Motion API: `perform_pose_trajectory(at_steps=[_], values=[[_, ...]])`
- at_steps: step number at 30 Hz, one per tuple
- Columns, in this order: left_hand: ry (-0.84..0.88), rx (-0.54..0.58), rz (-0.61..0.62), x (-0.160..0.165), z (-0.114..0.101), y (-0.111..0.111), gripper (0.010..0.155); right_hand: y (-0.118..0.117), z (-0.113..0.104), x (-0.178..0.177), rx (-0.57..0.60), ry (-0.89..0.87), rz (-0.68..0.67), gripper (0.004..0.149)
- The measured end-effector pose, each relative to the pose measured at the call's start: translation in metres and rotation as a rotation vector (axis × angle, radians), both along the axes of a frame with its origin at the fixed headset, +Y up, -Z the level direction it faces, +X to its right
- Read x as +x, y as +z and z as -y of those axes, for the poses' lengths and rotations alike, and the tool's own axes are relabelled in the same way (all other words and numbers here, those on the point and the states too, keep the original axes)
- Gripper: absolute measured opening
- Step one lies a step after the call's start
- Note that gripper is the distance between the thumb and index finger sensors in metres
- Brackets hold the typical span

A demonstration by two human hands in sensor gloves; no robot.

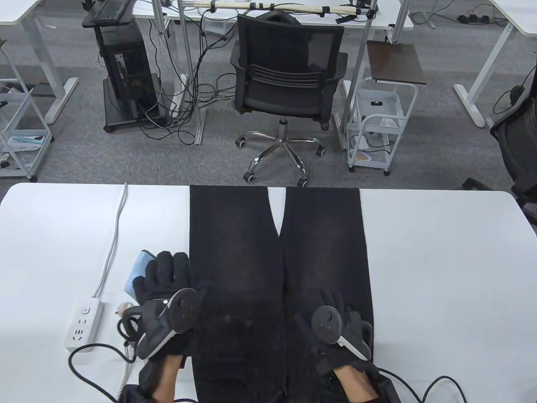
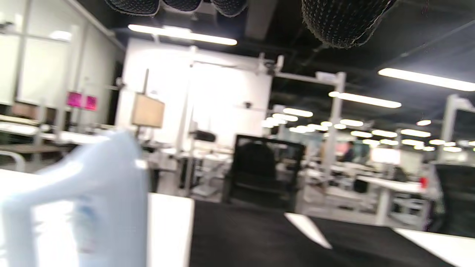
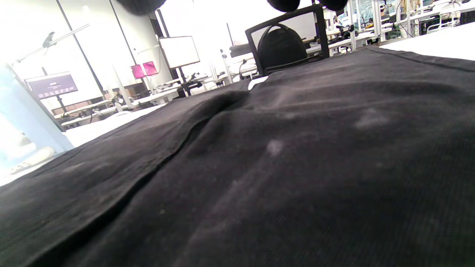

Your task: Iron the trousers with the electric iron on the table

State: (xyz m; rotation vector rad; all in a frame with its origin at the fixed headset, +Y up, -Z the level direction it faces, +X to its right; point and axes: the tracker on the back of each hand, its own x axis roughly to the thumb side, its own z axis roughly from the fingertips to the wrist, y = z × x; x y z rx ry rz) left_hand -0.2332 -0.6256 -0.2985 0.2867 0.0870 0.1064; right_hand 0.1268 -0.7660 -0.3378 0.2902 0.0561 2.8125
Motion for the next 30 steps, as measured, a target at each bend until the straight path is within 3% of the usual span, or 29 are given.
perform_pose_trajectory(at_steps=[3,6,9,14,26,30], values=[[-0.005,-0.064,-0.083,-0.035,0.012,0.001,0.089,0.000,0.000,0.000,-0.003,0.000,0.000,0.078],[0.020,-0.172,-0.139,-0.062,0.043,-0.004,0.089,0.000,-0.001,-0.001,-0.004,0.003,0.000,0.078],[0.043,-0.324,-0.178,-0.078,0.081,-0.015,0.087,-0.001,-0.001,-0.001,-0.009,0.006,-0.002,0.078],[-0.006,-0.442,-0.246,-0.088,0.122,-0.034,0.084,-0.002,0.000,-0.001,-0.024,0.009,-0.002,0.079],[-0.190,-0.543,-0.305,-0.086,0.163,-0.066,0.083,-0.003,0.000,-0.001,-0.029,0.002,-0.003,0.079],[-0.237,-0.514,-0.317,-0.086,0.160,-0.068,0.078,-0.003,0.000,-0.001,-0.030,0.000,-0.008,0.079]])
